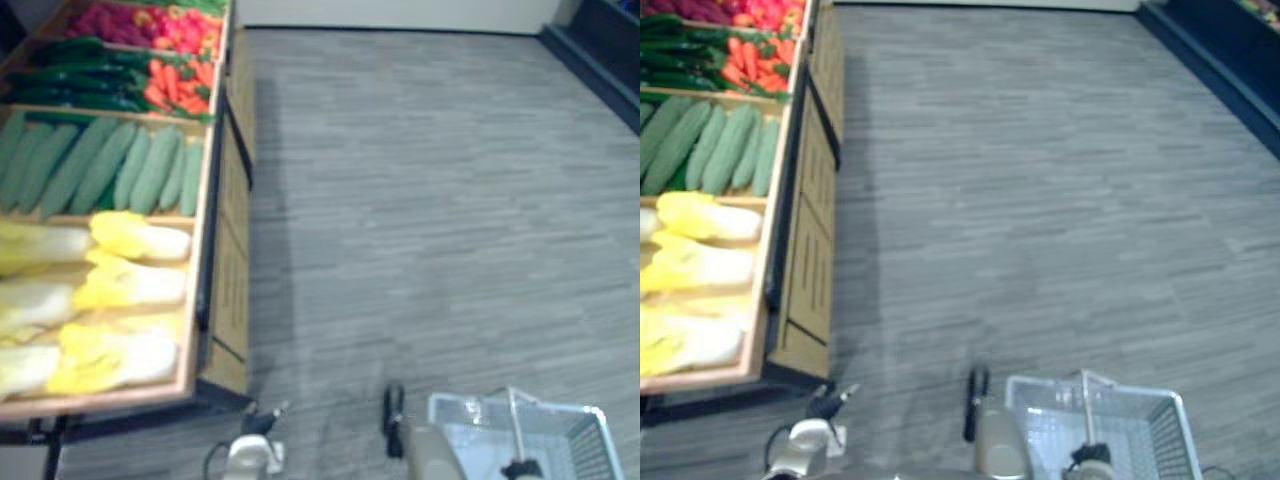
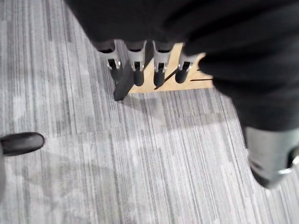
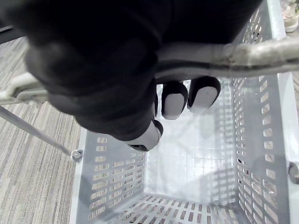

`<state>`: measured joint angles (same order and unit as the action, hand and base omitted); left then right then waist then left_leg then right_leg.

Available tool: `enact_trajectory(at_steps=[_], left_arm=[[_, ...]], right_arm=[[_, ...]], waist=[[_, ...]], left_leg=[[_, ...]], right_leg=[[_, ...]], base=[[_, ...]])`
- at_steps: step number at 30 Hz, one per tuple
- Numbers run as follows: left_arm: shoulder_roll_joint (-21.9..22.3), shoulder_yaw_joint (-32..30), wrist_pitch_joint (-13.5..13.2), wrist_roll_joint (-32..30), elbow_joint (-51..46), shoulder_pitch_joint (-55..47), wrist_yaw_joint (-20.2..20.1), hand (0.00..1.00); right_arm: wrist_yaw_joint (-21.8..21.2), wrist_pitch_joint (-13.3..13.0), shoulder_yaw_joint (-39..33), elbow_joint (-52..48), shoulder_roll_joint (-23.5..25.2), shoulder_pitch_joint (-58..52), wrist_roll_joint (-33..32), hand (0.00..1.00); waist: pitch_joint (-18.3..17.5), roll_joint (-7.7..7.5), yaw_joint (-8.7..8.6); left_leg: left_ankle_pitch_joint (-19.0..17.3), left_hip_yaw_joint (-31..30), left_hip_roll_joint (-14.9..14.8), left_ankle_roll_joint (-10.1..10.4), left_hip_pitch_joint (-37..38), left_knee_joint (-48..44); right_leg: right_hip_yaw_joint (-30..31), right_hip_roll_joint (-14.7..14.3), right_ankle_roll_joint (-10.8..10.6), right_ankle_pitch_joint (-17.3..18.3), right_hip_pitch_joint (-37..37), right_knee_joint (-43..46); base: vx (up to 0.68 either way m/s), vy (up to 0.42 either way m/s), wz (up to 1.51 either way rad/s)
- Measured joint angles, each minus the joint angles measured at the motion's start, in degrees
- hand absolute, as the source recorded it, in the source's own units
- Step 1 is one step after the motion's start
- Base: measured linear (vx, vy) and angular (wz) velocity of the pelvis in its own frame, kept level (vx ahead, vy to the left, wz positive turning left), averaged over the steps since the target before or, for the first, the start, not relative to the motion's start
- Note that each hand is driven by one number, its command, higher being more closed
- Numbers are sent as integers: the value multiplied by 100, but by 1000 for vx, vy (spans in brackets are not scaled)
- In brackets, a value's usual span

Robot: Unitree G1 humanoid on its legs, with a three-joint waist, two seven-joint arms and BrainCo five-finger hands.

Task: Pick vegetable in the basket

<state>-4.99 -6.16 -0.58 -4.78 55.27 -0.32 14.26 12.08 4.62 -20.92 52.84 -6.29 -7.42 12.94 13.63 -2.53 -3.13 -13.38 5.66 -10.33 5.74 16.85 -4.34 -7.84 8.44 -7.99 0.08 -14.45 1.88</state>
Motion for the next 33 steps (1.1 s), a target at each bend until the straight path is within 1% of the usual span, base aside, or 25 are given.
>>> enact_trajectory(at_steps=[1,2,3,4,5,6,7,8,11,13,14,15,16,17,18,19,21,22,23,24,25,28,29,32,33], left_arm=[[94,-69,-15,1,147,41,-12,0],[145,-127,-25,1,194,33,-17,0],[248,-247,-59,2,232,-29,-29,0],[339,-394,-89,7,266,-134,-66,0],[372,-466,-97,13,291,-180,-72,0],[454,-662,-119,138,256,-259,-88,0],[485,-771,-150,244,146,-275,-98,0],[486,-777,-173,248,99,-278,-98,0],[484,-899,-209,263,-85,-280,-87,0],[485,-1013,-227,419,-140,-276,-87,0],[486,-991,-217,406,-140,-279,-87,0],[494,-972,-206,400,-102,-281,-87,0],[452,-989,-181,391,-24,-263,-90,0],[410,-1072,-182,401,-64,-230,-87,0],[392,-1077,-179,399,-65,-225,-87,0],[383,-1126,-151,396,-24,-223,-84,0],[377,-1052,-124,392,80,-213,-83,0],[381,-909,-114,368,95,-233,-86,0],[356,-809,-91,344,119,-231,-89,0],[274,-667,-10,342,144,-229,-96,0],[251,-642,30,348,174,-218,-94,0],[226,-587,59,337,160,-227,-69,0],[218,-572,61,338,140,-229,-68,0],[184,-426,35,335,38,-282,-67,0],[57,-373,-2,313,13,-282,-70,0]], right_arm=[[-1,14,-170,167,-8,118,-3,100],[-2,17,-198,227,-17,170,-2,100],[-14,21,-275,235,-21,226,-9,100],[-18,22,-343,235,-26,298,-46,100],[-23,21,-332,234,-30,321,-47,100],[-33,21,-270,229,-44,335,-46,100],[-38,22,-92,227,-78,295,-46,100],[-37,21,-28,209,-127,286,-46,100],[-64,-38,155,206,-300,439,-43,100],[-71,-84,92,205,-405,610,-44,100],[-69,-120,71,181,-468,621,-46,100],[-68,-123,34,174,-532,614,-50,100],[-69,-103,-39,233,-455,609,-60,100],[-80,-116,-114,229,-392,646,-61,100],[-85,-117,-116,228,-392,671,-61,100],[-96,-112,-121,311,-426,778,-54,100],[-114,-126,-279,419,-451,827,-46,100],[-102,-164,-433,409,-449,757,-53,100],[-101,-178,-504,409,-435,734,-63,100],[-95,-239,-582,375,-419,766,-154,100],[-56,-269,-608,270,-425,791,-256,100],[-25,-379,-633,173,-455,778,-273,100],[-22,-386,-626,174,-452,780,-272,100],[-30,-419,-531,216,-425,778,-215,100],[-37,-409,-514,247,-357,714,-176,100]], waist=[[44,222,-55],[30,283,-95],[32,425,-99],[22,504,-66],[28,514,-60],[42,517,-43],[89,490,91],[94,504,171],[112,507,335],[128,479,352],[122,470,348],[105,505,341],[30,358,315],[-17,222,359],[-14,214,365],[-20,207,381],[-9,164,331],[-18,148,288],[-21,129,272],[-20,99,192],[-14,94,147],[-5,90,162],[6,78,165],[-34,-42,162],[-114,-302,160]], left_leg=[[-99,-126,-247,146,123,-32],[-63,-188,-322,142,79,-157],[56,-326,-484,219,-85,-617],[310,-541,-587,401,-387,-1326],[509,-664,-614,520,-576,-1764],[1047,-869,-691,674,-1024,-2733],[1009,-913,-760,823,-1427,-3809],[916,-796,-801,823,-1628,-4286],[344,194,-906,327,-2481,-5070],[101,1057,-688,207,-2848,-4194],[265,1755,-419,46,-2848,-3146],[466,2311,-312,-240,-2810,-2522],[373,3193,-192,-605,-2570,-2102],[329,3787,-64,-811,-2600,-1963],[308,3848,-60,-874,-2615,-1965],[66,3896,52,-1196,-2534,-1828],[34,3464,499,-1150,-2102,-1193],[50,3078,711,-1126,-1766,-905],[42,2899,746,-1122,-1654,-842],[46,2472,767,-1116,-1477,-741],[86,2114,739,-1054,-1307,-642],[191,1248,575,-880,-975,-490],[217,1085,530,-837,-931,-484],[396,258,348,-478,-1010,-475],[396,-93,437,-197,-1184,-396]], right_leg=[[-29,-139,4,-382,-131,608],[-45,-176,34,-364,-210,908],[-173,-228,332,-122,-209,1295],[-292,-269,404,139,-73,1429],[-353,-278,426,240,53,1428],[-496,-307,490,386,416,1297],[-568,-368,604,438,843,1054],[-589,-414,623,449,1056,909],[-775,-429,594,497,1944,289],[-1043,-221,387,581,2308,196],[-1244,-100,236,684,2476,183],[-1395,-83,144,771,2568,187],[-1673,64,-8,940,2725,196],[-2002,181,-29,948,2723,192],[-2059,183,-28,948,2735,195],[-2215,259,-110,962,2786,467],[-2274,693,-297,1029,2554,2101],[-2002,1098,-362,470,2101,3731],[-1718,1177,-411,405,1828,4456],[-1267,1166,-311,489,1307,5563],[-1099,1121,-199,556,909,6061],[-1006,1114,28,756,347,5684],[-952,1091,2,846,322,5445],[252,632,-58,861,359,3082],[1145,535,-154,391,527,1895]], base=[[449,-285,57],[519,-343,64],[482,-343,54],[471,-335,46],[451,-314,48],[521,-288,51],[436,-226,45],[412,-170,16],[389,-86,17],[341,47,51],[291,83,74],[405,125,122],[504,142,148],[504,130,133],[474,118,111],[396,140,100],[409,181,133],[351,113,133],[461,47,177],[545,-90,180],[537,-132,175],[389,-216,153],[435,-437,185],[294,-517,185],[127,-466,175]])
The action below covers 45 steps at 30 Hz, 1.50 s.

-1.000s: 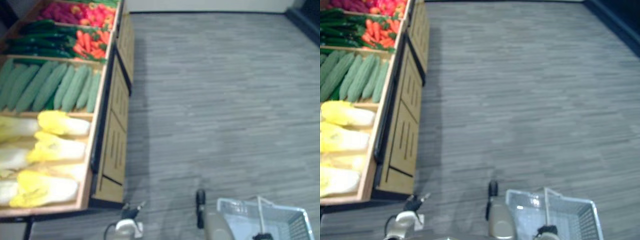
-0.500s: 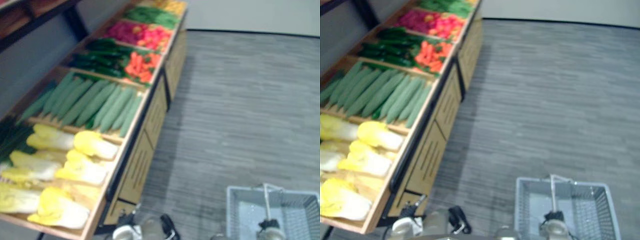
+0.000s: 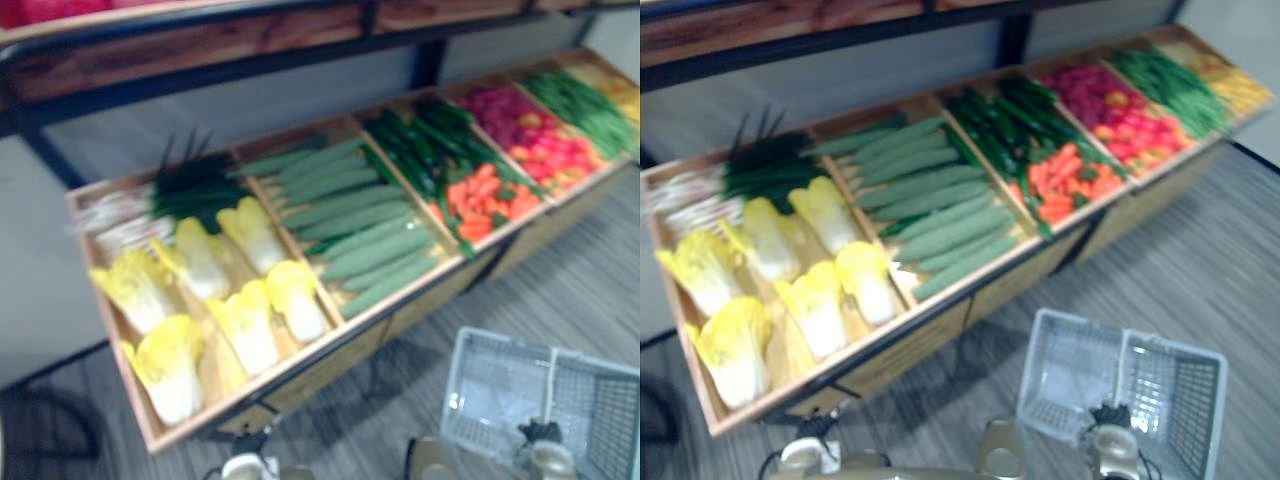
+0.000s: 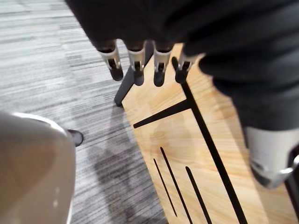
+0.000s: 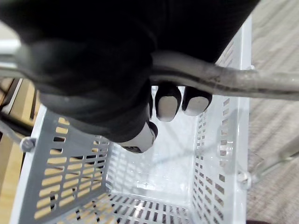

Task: Pick vegetable in the basket

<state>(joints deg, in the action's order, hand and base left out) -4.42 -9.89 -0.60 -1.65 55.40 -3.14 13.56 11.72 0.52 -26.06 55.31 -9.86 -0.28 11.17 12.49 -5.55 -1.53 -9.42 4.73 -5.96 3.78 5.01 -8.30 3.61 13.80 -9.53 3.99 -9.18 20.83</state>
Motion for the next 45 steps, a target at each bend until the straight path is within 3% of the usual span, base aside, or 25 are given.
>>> enact_trajectory(at_steps=[1,2,4,6,8,9,10,13,15,16,19,26,29,35,38,42,45], left_arm=[[-16,13,-6,-80,24,49,-7,0],[88,53,-15,-130,74,119,-23,0],[158,-28,-16,-164,52,105,-27,0],[188,-232,-20,-184,62,72,-28,0],[263,-418,-49,-180,51,66,-28,0],[330,-576,-68,-121,42,64,-23,0],[403,-775,-69,-70,33,66,-18,0],[450,-1042,-61,-60,-43,37,-11,0],[449,-1079,-67,-68,-68,-43,-9,0],[433,-1080,-62,-71,-71,-108,-8,0],[390,-994,-39,-83,-73,-153,5,0],[-268,-26,-78,-145,-806,18,97,0],[-539,116,-160,-158,-1101,345,192,0],[-571,11,-174,-184,-1915,515,351,0],[-584,-235,-179,-146,-2695,515,537,0],[-835,-257,-224,-128,-3659,551,693,0],[-986,-269,-401,-130,-4157,615,832,0]], right_arm=[[-16,2,1,96,15,13,8,100],[-42,56,14,379,-78,119,28,100],[-1,110,62,414,-104,122,156,100],[-20,179,25,409,-52,72,108,100],[-18,188,-55,396,49,-57,-22,100],[-7,192,-81,374,158,-160,-148,100],[-2,203,-240,360,301,-272,-293,100],[35,276,-523,383,544,-412,-483,100],[82,325,-523,421,558,-487,-560,100],[66,324,-514,426,546,-567,-567,100],[32,300,-613,422,566,-749,-561,100],[67,301,-494,459,645,-962,-527,100],[33,281,-296,388,687,-918,-469,100],[40,245,-265,384,803,-978,-448,100],[52,253,-268,360,800,-997,-447,100],[89,266,-244,215,764,-1009,-435,100],[102,258,-51,-67,618,-992,-421,100]], waist=[[31,6,-17],[76,221,100],[58,424,199],[50,446,167],[24,497,183],[15,507,174],[13,473,128],[59,375,160],[-9,498,151],[-98,537,116],[-164,574,-32],[-147,469,-131],[-64,376,-140],[-46,326,-155],[-53,285,-133],[-59,276,-132],[-61,292,-131]], left_leg=[[-77,-218,-27,163,-12,91],[37,-611,-345,446,-187,317],[292,-723,-521,561,-269,449],[571,-747,-675,605,-297,540],[786,-739,-742,585,-396,618],[1083,-595,-740,544,-496,689],[1315,103,-747,349,-554,814],[963,1543,-806,183,-594,107],[952,1501,-688,220,-596,117],[1085,1481,-584,297,-585,394],[1648,1237,-291,234,-389,1420],[1690,819,-114,205,-396,1441],[1611,809,-96,221,-403,1441],[1591,619,-200,264,-359,1437],[1612,665,-209,319,-348,1403],[1616,774,-179,313,-163,1400],[1617,898,-186,313,-63,1400]], right_leg=[[305,-58,-202,374,170,-4],[342,-420,-171,721,203,-32],[266,-683,23,889,166,156],[-114,-769,189,1049,205,284],[-365,-800,285,1115,239,329],[-654,-733,338,1148,266,325],[-975,-553,369,1137,327,230],[-1268,-353,370,1108,561,117],[-1291,-336,329,1102,659,-11],[-1296,-310,234,1029,658,-195],[-1492,-254,132,810,785,-627],[-1866,-107,119,783,1146,-729],[-1571,-156,155,1088,968,-313],[-1350,-441,286,1213,1123,-432],[-1323,-474,230,1077,1238,-667],[-1082,-504,348,862,1483,-887],[-988,-516,379,761,1566,-1014]], base=[[160,-686,203],[91,-525,136],[34,-390,89],[-13,-275,78],[-40,-212,80],[-76,-88,105],[-70,-58,117],[-20,8,65],[-20,59,24],[-39,73,22],[-10,140,50],[4,35,35],[-33,-21,8],[37,-77,12],[165,-20,-4],[149,20,-6],[68,7,-18]])
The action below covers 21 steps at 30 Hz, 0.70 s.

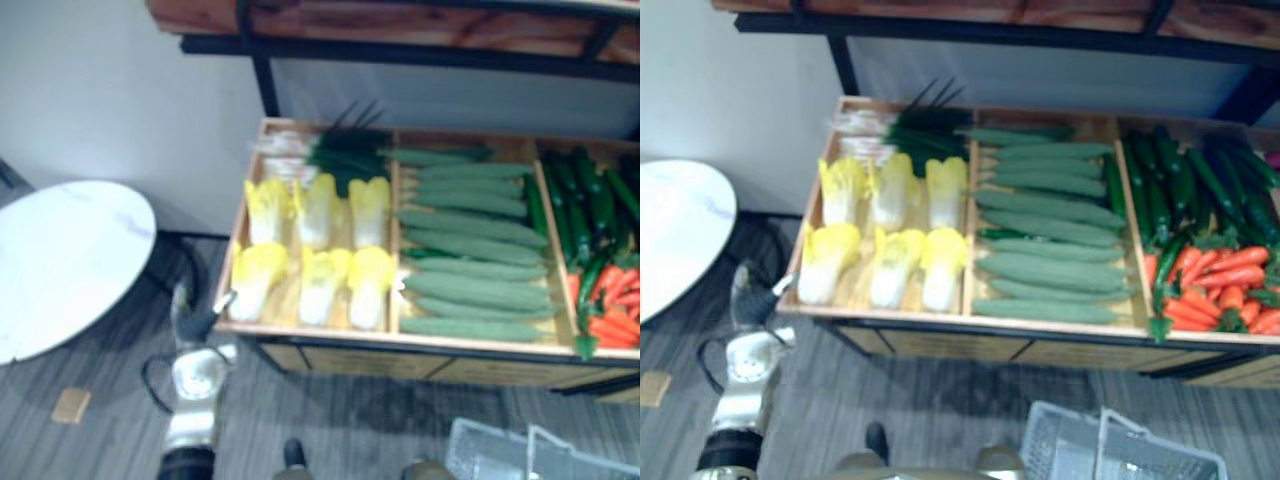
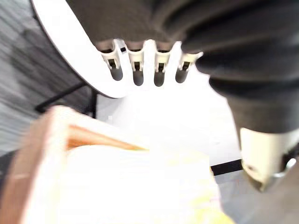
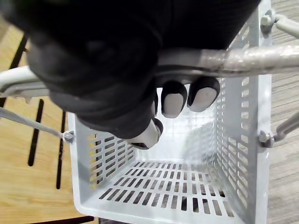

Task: Pick vegetable in the basket

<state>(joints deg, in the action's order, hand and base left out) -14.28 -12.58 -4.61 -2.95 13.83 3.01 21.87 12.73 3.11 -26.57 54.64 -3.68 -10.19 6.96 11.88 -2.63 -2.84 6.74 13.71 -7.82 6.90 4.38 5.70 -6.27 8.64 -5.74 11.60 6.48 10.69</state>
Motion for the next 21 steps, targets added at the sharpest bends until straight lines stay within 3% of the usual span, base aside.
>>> enact_trajectory(at_steps=[6,8,16,21], left_arm=[[1,431,-53,-51,-519,451,95,0],[9,684,-77,-66,-652,500,84,0],[74,1398,-106,-236,-610,774,-94,0],[205,1696,34,-490,-169,1494,-184,0]], right_arm=[[1,-176,411,-461,-411,179,450,100],[7,-224,469,-477,-575,317,629,100],[74,-169,486,-494,-845,812,660,100],[136,-56,476,-768,-876,1051,564,100]], waist=[[-7,79,-25],[12,193,-40],[143,583,-168],[387,645,-262]], left_leg=[[5,59,-6,-6,-12,0],[6,141,-7,-8,-22,2],[51,334,-57,-119,-391,40],[161,487,-50,-166,-718,40]], right_leg=[[51,1,-31,-62,-25,-86],[72,10,-70,-84,-57,-106],[302,-38,-197,-240,-547,-151],[538,-36,-218,-378,-1028,-33]], base=[[-28,-4,-7],[-104,11,-9],[-146,28,-11],[-94,31,-20]])
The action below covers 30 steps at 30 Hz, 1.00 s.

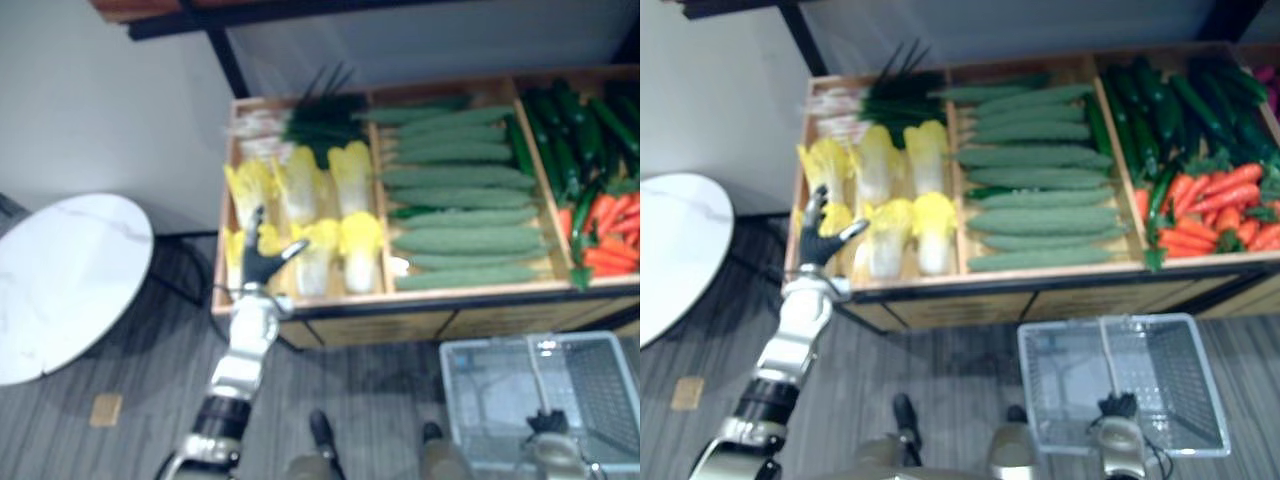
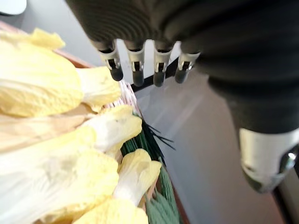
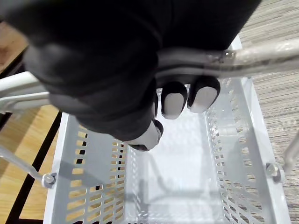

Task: Pick vegetable in the basket

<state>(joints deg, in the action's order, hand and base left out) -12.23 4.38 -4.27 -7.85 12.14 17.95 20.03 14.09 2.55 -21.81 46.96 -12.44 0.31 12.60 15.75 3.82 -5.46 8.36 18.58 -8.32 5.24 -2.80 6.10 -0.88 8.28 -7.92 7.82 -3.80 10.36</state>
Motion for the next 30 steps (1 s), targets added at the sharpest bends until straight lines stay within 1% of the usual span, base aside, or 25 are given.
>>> enact_trajectory(at_steps=[1,4,5,7,8,10,11,15,16,18,20,22,23,24,26,27,28,30], left_arm=[[1,0,45,-40,31,60,6,0],[3,4,133,-245,385,312,41,0],[3,44,228,-249,662,519,101,0],[3,54,263,-281,795,653,172,0],[2,62,324,-477,876,754,244,0],[-3,64,405,-502,925,862,321,0],[-3,74,454,-640,1032,995,408,0],[-2,85,551,-699,1220,1240,569,0],[1,95,614,-709,1365,1344,632,0],[0,94,643,-778,1617,1545,693,0],[-8,93,707,-889,1875,1797,735,0],[-53,91,751,-974,2325,2259,817,0],[-61,90,768,-1036,2410,2338,843,0],[-93,90,810,-1104,2540,2479,873,100],[-153,88,856,-1153,2778,2682,928,100],[-178,20,865,-1214,2893,2798,1005,100],[-201,-19,866,-1314,2976,2900,1016,100],[-221,-33,871,-1363,3047,3031,1048,100]], right_arm=[[34,9,0,-52,6,29,-18,100],[154,13,-1,-126,8,94,-32,100],[193,13,-3,-139,8,135,-41,100],[202,13,-3,-159,8,177,-97,100],[252,12,-3,-179,7,199,-146,100],[318,12,-3,-204,8,280,-153,100],[350,7,-5,-220,8,326,-166,100],[431,-14,-21,-228,2,434,-254,100],[441,-22,-28,-228,2,453,-269,100],[451,-40,-26,-237,3,467,-375,100],[464,-44,-27,-330,6,467,-470,100],[518,-90,-24,-355,9,567,-543,100],[553,-102,-20,-355,13,591,-572,100],[591,-123,-16,-364,34,641,-581,100],[654,-140,-12,-440,83,673,-586,100],[679,-144,-14,-499,112,677,-593,100],[710,-144,-13,-579,126,661,-605,100],[778,-144,-14,-606,125,692,-615,100]], waist=[[47,7,-67],[128,8,-64],[171,19,-82],[274,8,-90],[346,6,-95],[377,12,-88],[465,10,-102],[577,3,-96],[615,18,-107],[690,16,-128],[712,20,-144],[868,5,-157],[882,9,-157],[914,-8,-152],[928,-9,-145],[951,-11,-116],[958,-16,-41],[965,-26,-27]], left_leg=[[11,2,9,-8,-41,0],[25,135,21,-26,-155,0],[60,141,34,-59,-221,-4],[82,166,42,-64,-222,-23],[82,222,49,-64,-243,-28],[83,296,56,-64,-336,-33],[84,303,60,-65,-338,-35],[95,421,68,-57,-412,-37],[96,427,75,-56,-413,-37],[97,430,75,-55,-432,-36],[124,434,76,-74,-599,-37],[167,462,92,-101,-740,-36],[174,475,96,-97,-792,-36],[175,541,99,-94,-868,-35],[173,622,99,-92,-1003,-34],[167,688,94,-84,-1046,-33],[157,769,85,-73,-1083,-32],[155,803,92,-73,-1151,-31]], right_leg=[[1,9,-18,-17,-48,2],[145,16,-62,-44,-289,105],[158,25,-71,-50,-382,170],[192,30,-72,-51,-416,205],[225,37,-73,-52,-479,251],[302,38,-75,-53,-633,284],[307,42,-76,-55,-640,285],[403,44,-74,-56,-809,361],[415,50,-74,-56,-819,363],[419,51,-74,-55,-853,387],[423,53,-74,-55,-1053,465],[460,68,-75,-55,-1275,601],[469,74,-78,-57,-1340,619],[517,80,-83,-58,-1484,682],[600,76,-133,-97,-1669,689],[648,82,-145,-117,-1746,697],[718,82,-156,-137,-1832,703],[749,89,-172,-159,-1901,697]], base=[[-40,20,-10],[-1,14,-17],[33,-4,-10],[46,-4,-7],[38,1,-11],[49,-6,-13],[55,-10,-8],[40,-6,-9],[20,-6,-7],[4,-2,-2],[-16,-3,1],[-36,-4,-1],[-45,-2,-8],[-38,-7,-15],[-21,-11,-17],[4,-17,-20],[9,-17,-19],[5,-7,-6]])
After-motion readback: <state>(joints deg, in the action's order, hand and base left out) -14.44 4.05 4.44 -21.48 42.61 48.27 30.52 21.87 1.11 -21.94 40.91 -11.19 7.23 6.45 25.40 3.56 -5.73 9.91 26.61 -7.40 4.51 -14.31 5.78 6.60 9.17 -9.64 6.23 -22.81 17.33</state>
